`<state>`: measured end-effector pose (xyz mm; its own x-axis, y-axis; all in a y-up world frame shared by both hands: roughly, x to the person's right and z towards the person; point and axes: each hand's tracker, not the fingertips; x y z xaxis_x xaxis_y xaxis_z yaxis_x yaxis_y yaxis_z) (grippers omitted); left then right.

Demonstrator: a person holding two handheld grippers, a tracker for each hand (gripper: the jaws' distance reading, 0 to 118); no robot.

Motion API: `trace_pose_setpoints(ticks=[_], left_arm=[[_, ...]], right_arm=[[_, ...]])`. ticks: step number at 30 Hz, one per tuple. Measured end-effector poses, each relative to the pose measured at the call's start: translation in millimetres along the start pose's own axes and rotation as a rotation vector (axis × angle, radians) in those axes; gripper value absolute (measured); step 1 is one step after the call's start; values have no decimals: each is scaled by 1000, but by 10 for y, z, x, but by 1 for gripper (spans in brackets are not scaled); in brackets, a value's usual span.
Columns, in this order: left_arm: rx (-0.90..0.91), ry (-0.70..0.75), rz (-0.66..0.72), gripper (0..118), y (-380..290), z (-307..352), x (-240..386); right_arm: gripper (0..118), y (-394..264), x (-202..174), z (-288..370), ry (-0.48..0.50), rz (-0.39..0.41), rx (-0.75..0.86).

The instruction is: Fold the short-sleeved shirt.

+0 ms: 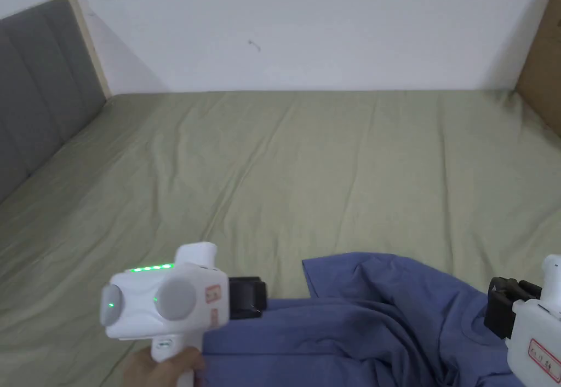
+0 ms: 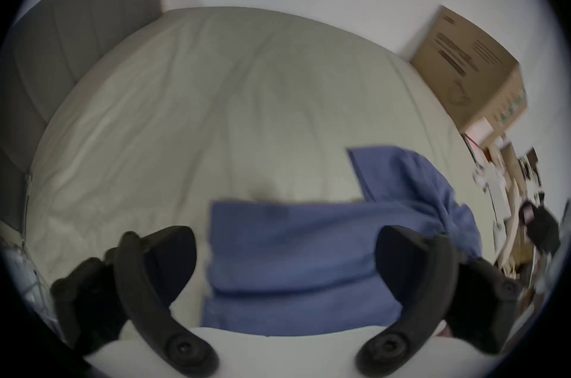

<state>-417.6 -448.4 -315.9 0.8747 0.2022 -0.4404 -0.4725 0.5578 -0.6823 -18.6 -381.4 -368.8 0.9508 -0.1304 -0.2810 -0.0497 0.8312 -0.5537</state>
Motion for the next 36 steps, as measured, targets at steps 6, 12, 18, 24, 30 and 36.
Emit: trace_pose_setpoints(ticks=[6, 12, 18, 24, 30, 36], left_arm=[[-120, 39, 51, 97, 199, -619, -285], [-116, 134, -51, 19, 10, -833, -99], [-104, 92, -53, 8, 21, -672, -98], [-8, 25, -60, 8, 118, -249, -94], [49, -20, -45, 8, 192, 34, -134], [52, -31, -39, 8, 190, 21, -163]], right_arm=[[0, -108, 47, -213, -24, 0, -60], [0, -189, 120, -355, -30, 17, -105], [0, -133, 155, -474, -7, 15, -127], [5, 316, 96, -835, 91, 70, -115], [81, 671, -150, -2016, 189, 192, -310], [69, 396, -143, -3046, 139, 227, -592]])
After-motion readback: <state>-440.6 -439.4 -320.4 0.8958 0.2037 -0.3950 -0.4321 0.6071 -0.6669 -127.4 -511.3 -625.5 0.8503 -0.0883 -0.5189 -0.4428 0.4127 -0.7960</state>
